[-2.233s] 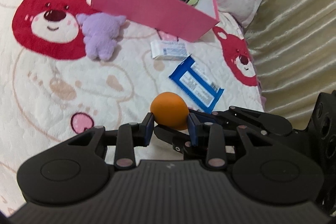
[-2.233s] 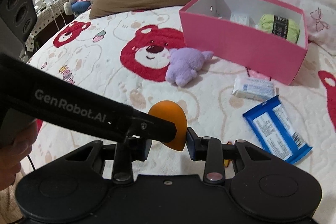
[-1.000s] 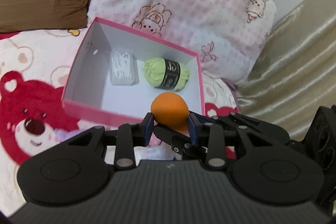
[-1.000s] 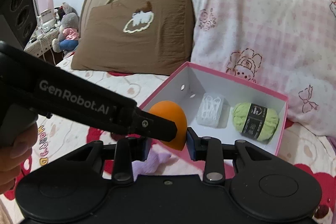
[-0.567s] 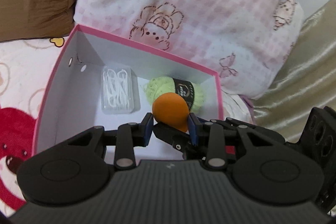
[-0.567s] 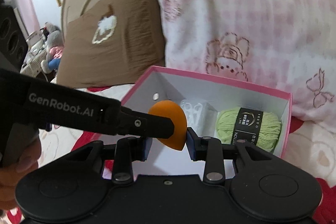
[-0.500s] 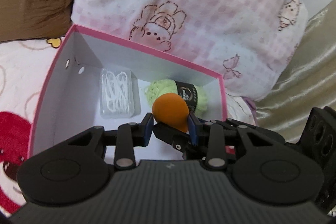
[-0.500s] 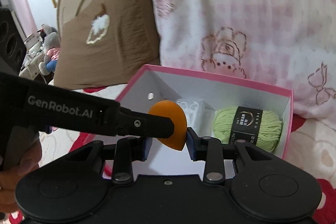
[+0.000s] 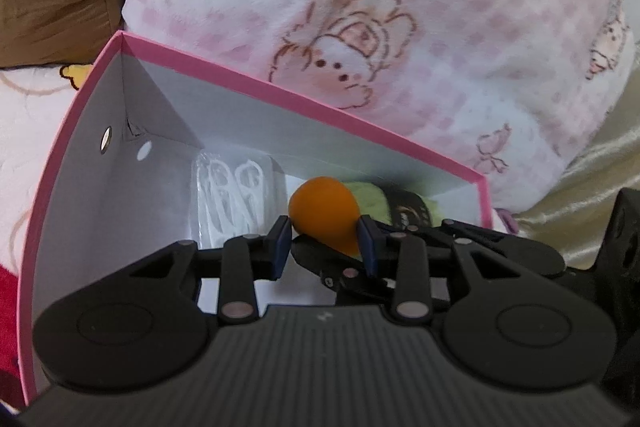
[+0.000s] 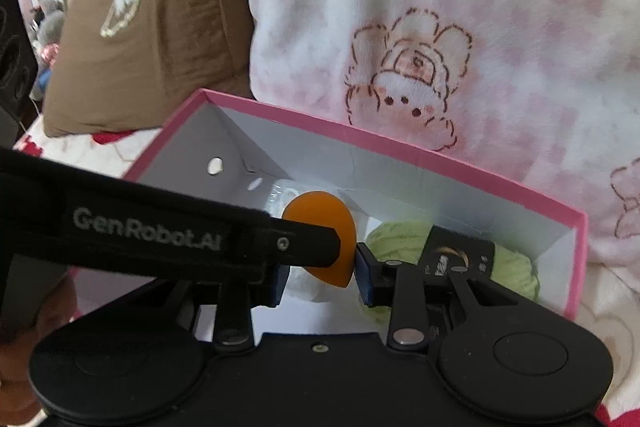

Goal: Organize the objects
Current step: 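Lower the sponge into the pink box and open the left tool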

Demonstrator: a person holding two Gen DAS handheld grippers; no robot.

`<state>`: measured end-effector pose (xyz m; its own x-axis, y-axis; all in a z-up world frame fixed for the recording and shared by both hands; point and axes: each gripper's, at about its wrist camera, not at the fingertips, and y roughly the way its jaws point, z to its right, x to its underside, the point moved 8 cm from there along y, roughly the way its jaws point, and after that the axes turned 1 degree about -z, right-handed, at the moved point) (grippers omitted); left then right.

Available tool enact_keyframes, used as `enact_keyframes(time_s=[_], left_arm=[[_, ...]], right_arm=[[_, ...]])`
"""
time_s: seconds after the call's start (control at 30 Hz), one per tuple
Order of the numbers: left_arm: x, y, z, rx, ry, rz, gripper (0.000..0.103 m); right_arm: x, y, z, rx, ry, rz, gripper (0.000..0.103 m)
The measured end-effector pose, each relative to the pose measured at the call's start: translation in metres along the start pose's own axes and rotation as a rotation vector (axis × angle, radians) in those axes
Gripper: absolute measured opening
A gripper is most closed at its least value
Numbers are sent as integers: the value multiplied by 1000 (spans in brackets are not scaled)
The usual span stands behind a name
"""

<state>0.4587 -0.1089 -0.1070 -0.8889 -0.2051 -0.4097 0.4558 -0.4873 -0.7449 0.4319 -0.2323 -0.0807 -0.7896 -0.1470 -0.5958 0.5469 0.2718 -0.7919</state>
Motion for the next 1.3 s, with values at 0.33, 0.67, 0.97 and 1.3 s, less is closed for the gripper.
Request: enact_keyframes(time_s=[0.33, 0.67, 0.97, 1.3], left_arm=[[-20, 22, -22, 11, -76, -27, 32], [-15, 21, -15, -10, -32, -2, 31], [-13, 37, -15, -126, -13, -4, 19], [-6, 31, 9, -245, 56, 20, 19]], right_arm=[[-12, 27, 10, 20, -43, -74, 39], [-12, 26, 12, 76, -67, -68, 27], [-4, 19, 11, 5, -45, -93, 37], [26, -46, 33, -85, -53, -11, 37]])
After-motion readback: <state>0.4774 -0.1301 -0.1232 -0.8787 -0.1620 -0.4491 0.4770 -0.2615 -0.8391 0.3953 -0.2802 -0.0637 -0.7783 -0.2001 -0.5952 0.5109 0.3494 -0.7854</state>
